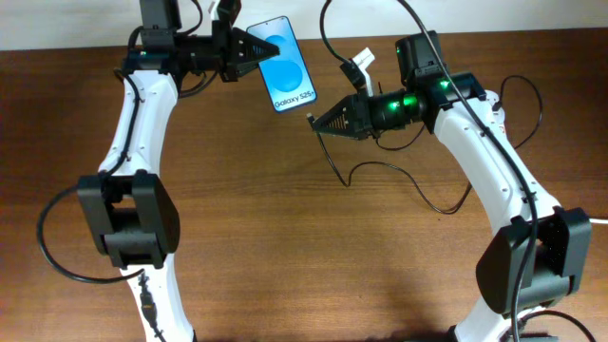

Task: Plug charger to phone and switch on socket

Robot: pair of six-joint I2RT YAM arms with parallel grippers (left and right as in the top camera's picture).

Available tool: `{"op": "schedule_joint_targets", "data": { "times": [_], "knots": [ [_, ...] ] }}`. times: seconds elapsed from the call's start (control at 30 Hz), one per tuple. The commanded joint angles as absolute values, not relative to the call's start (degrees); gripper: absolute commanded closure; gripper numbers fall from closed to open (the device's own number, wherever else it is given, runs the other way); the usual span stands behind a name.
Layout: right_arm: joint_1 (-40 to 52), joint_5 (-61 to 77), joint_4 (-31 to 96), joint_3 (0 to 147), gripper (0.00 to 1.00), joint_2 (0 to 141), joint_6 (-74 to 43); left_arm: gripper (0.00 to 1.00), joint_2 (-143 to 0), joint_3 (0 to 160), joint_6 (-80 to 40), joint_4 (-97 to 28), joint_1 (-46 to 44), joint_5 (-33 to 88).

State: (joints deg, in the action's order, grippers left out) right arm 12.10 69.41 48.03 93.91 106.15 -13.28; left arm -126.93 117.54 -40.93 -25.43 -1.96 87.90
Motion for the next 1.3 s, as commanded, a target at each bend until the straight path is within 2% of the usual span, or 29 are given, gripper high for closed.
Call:
{"op": "schedule_joint_targets", "data": {
  "times": [0.0,0.6,1.27],
  "knots": [
    [12.47,71.64,47.55,95.04,0.96,106.45,-12.21,1.00,-126.30,118.02,-40.47,-25.41,-2.20,89.17],
    [13.54,71.75,42.61,95.04,0.96,106.45,-14.02,1.00,-126.30,118.02,-41.04,-27.90,-2.72,87.29],
    [13.45,70.67,43.72,95.04,0.96,106.45,-14.44,1.00,-126.30,118.02,-41.08,-24.86,-2.94,89.80]
  ]
}}
